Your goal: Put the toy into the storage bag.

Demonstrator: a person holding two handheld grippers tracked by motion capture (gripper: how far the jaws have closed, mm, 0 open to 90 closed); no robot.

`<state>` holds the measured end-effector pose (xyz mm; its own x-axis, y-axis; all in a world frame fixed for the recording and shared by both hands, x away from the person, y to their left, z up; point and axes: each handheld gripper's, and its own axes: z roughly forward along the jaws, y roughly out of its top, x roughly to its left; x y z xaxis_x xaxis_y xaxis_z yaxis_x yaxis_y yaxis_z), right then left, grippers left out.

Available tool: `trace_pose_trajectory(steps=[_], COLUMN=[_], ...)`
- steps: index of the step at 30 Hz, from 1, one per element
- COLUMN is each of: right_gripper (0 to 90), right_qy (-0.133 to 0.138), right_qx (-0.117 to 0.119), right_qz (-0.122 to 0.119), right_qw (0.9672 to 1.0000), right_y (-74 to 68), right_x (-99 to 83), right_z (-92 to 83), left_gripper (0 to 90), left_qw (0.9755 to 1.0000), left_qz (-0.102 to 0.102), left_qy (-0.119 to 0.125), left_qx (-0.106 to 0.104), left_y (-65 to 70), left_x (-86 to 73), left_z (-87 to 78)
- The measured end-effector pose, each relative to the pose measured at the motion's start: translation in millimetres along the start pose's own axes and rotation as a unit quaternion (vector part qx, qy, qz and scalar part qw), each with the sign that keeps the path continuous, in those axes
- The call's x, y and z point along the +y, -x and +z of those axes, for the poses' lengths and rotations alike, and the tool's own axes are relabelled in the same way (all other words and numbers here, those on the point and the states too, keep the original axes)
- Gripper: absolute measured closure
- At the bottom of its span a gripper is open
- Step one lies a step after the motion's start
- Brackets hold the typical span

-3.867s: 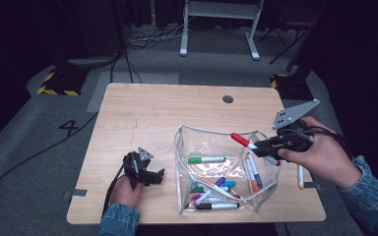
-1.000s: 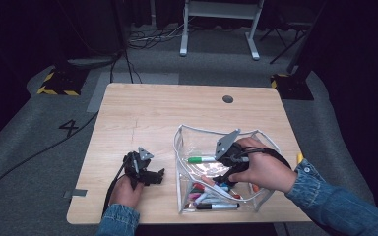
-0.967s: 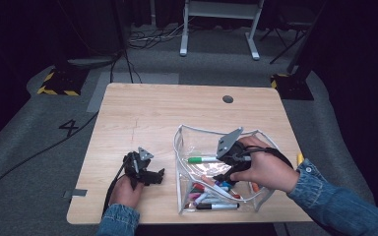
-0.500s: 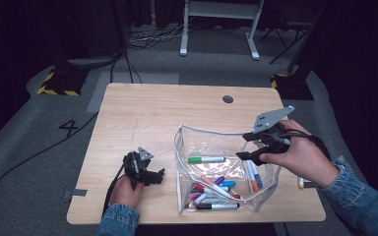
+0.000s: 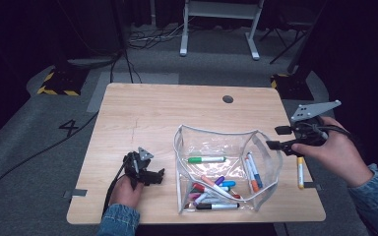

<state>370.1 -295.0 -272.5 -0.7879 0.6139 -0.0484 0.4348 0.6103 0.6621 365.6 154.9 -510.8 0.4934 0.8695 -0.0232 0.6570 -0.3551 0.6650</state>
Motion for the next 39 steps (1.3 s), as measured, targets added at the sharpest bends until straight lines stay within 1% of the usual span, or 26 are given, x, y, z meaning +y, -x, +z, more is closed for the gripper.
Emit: trace_pose_trajectory(steps=[3, 4, 6, 7, 8, 13, 14, 18, 19, 20, 24, 25, 28, 29, 30, 31, 32, 33, 34, 35, 36, 37, 38, 39], right_gripper=[41.6, 42.0, 43.6, 43.6, 45.1, 46.5, 46.8, 47.5, 47.5, 47.6, 47.7, 47.7, 47.8, 47.8, 48.1, 48.3, 48.6, 48.8, 49.5, 51.0, 52.2, 52.2, 53.4, 54.1], right_qy=[0.007, 0.008, 0.006, 0.006, -0.001, -0.021, -0.028, -0.043, -0.043, -0.053, -0.069, -0.075, -0.085, -0.085, -0.095, -0.098, -0.104, -0.106, -0.112, -0.115, -0.120, -0.120, -0.130, -0.134], right_qx=[-0.014, -0.025, -0.038, -0.038, -0.049, -0.071, -0.074, -0.084, -0.084, -0.088, -0.093, -0.093, -0.097, -0.097, -0.100, -0.101, -0.101, -0.102, -0.103, -0.104, -0.105, -0.105, -0.106, -0.107], right_qz=[0.023, 0.036, 0.057, 0.057, 0.076, 0.106, 0.116, 0.135, 0.135, 0.147, 0.164, 0.172, 0.180, 0.180, 0.188, 0.189, 0.196, 0.195, 0.201, 0.201, 0.205, 0.205, 0.214, 0.216], right_qw=[0.9996, 0.9990, 0.9977, 0.9977, 0.9959, 0.9916, 0.9900, 0.9863, 0.9863, 0.9839, 0.9796, 0.9778, 0.9753, 0.9753, 0.9723, 0.9719, 0.9698, 0.9696, 0.9676, 0.9672, 0.9656, 0.9656, 0.9623, 0.9611], right_y=[10.7, 16.0, 25.4, 25.4, 34.4, 51.8, 54.8, 64.1, 64.1, 69.2, 77.0, 79.3, 84.9, 84.9, 88.5, 89.9, 91.2, 92.5, 93.6, 94.5, 95.3, 95.3, 97.5, 98.3], right_x=[-9.9, -14.8, -23.4, -23.4, -32.5, -56.2, -62.9, -83.7, -83.7, -96.1, -115.0, -120.7, -132.8, -132.8, -141.8, -144.8, -149.3, -152.2, -156.4, -159.0, -162.2, -162.2, -169.9, -172.4], right_z=[-5.7, -7.8, -9.6, -9.6, -9.7, -3.9, -1.2, 8.5, 8.5, 14.8, 24.3, 27.4, 34.9, 34.9, 41.4, 43.7, 47.2, 49.4, 52.9, 54.9, 57.6, 57.6, 64.0, 66.0], left_gripper=[0.0, 0.0, 0.0, 0.0, 0.0, 0.0, 0.0, 0.0, 0.0, 0.0, 0.0, 0.0, 0.0, 0.0, 0.0, 0.0, 0.0, 0.0, 0.0, 0.0, 0.0, 0.0, 0.0, 0.0], left_qw=[1.0000, 1.0000, 1.0000, 1.0000, 1.0000, 1.0000, 1.0000, 1.0000, 1.0000, 1.0000, 1.0000, 1.0000, 1.0000, 1.0000, 1.0000, 1.0000, 1.0000, 1.0000, 1.0000, 1.0000, 1.0000, 1.0000, 1.0000, 1.0000], left_qz=[0.000, 0.000, -0.001, -0.001, 0.000, 0.000, -0.001, -0.001, -0.001, 0.000, 0.000, 0.000, 0.000, 0.000, 0.000, 0.000, 0.000, 0.000, 0.000, 0.000, 0.000, 0.000, 0.000, 0.000], left_qy=[0.000, 0.000, -0.001, -0.001, 0.000, 0.000, -0.001, -0.001, -0.001, 0.000, 0.000, 0.000, 0.000, 0.000, 0.000, 0.000, 0.000, 0.000, -0.001, 0.000, 0.000, -0.001, 0.000, -0.001], left_qx=[0.000, 0.000, 0.000, 0.000, 0.000, 0.000, 0.000, 0.000, 0.000, 0.000, 0.000, 0.000, 0.000, 0.000, 0.000, 0.000, 0.000, 0.000, 0.000, 0.000, 0.000, 0.000, 0.000, 0.000], left_y=[0.0, 0.1, 0.1, 0.1, 0.0, 0.1, 0.2, 0.1, 0.1, 0.1, 0.0, 0.1, 0.0, 0.0, 0.1, 0.0, 0.0, 0.0, 0.1, 0.0, 0.0, 0.1, 0.0, 0.1], left_x=[0.1, 0.1, 0.0, 0.0, 0.1, 0.0, 0.0, 0.0, 0.0, 0.0, 0.1, 0.1, 0.1, 0.1, 0.1, 0.1, 0.1, 0.1, 0.0, 0.1, 0.1, 0.0, 0.1, 0.0], left_z=[0.0, 0.0, -0.1, -0.1, 0.0, 0.0, -0.1, -0.1, -0.1, 0.0, 0.0, 0.0, 0.0, 0.0, 0.0, 0.0, 0.0, 0.0, -0.1, 0.0, 0.0, -0.1, 0.0, -0.1])
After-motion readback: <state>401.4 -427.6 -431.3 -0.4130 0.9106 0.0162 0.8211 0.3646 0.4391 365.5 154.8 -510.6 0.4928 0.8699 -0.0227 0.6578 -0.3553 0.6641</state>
